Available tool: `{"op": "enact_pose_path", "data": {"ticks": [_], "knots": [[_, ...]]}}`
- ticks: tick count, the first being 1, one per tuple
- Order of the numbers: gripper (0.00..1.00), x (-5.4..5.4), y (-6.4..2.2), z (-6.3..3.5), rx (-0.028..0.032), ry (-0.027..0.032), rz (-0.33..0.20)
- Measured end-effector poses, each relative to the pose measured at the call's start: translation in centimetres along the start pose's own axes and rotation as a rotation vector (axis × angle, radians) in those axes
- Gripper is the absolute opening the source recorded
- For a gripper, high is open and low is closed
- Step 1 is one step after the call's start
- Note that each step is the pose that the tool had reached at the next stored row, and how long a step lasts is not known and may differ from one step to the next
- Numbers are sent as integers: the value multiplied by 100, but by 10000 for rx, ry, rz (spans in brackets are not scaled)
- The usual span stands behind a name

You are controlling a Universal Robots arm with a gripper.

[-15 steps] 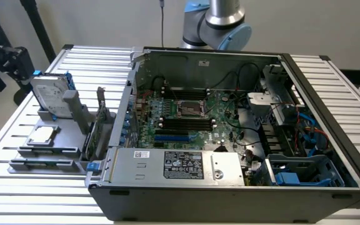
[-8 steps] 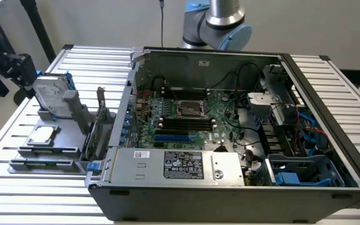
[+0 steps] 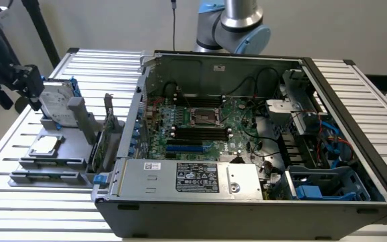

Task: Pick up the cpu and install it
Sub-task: 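Pick up the cpu and move it towards the insertion slot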

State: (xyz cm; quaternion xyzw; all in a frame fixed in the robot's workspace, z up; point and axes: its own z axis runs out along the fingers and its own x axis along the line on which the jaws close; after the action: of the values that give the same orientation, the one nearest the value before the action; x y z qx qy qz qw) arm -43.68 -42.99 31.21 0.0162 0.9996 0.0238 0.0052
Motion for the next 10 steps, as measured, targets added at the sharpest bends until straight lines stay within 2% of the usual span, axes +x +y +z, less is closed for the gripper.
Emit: {"op": "enact_pose_path", "data": {"ticks": [10], "knots": [[65, 1, -9, 182, -3, 12, -263]]}}
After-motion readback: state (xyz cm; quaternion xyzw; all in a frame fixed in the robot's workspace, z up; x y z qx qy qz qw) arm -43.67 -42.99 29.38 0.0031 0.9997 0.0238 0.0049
